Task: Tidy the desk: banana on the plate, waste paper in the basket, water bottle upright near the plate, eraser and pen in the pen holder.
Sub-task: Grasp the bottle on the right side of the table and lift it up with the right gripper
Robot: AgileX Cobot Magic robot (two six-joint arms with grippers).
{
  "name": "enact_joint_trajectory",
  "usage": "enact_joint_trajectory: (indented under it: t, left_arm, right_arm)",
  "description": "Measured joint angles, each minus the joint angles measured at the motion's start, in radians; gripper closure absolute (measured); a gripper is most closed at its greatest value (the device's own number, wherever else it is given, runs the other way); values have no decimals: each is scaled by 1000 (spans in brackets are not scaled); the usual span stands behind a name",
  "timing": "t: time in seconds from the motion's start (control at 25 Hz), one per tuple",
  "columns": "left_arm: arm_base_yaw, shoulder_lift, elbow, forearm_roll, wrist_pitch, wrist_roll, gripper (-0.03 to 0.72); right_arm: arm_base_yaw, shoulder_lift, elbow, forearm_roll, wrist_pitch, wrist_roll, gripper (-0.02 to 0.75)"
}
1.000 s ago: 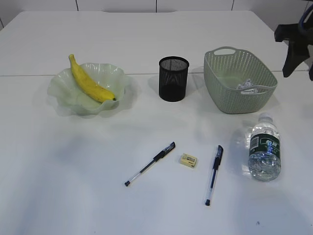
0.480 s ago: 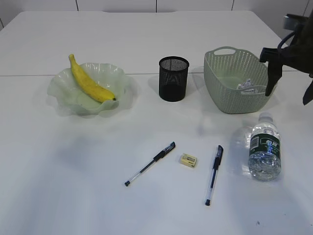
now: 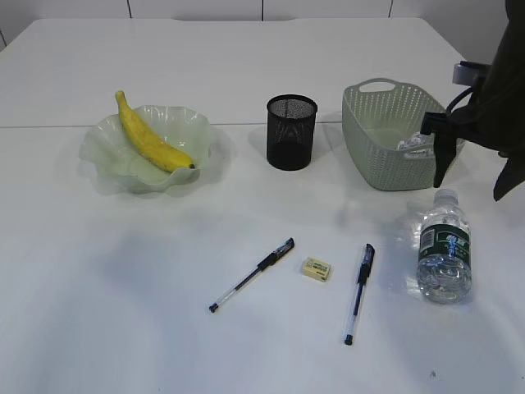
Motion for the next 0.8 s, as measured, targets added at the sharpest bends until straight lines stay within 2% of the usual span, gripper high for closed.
enact_joint_trajectory:
  t: [0.8]
  left_arm:
    - [0,0,0,-37,29,0,412]
  right_arm:
    - [0,134,-71,22,-8,2,150]
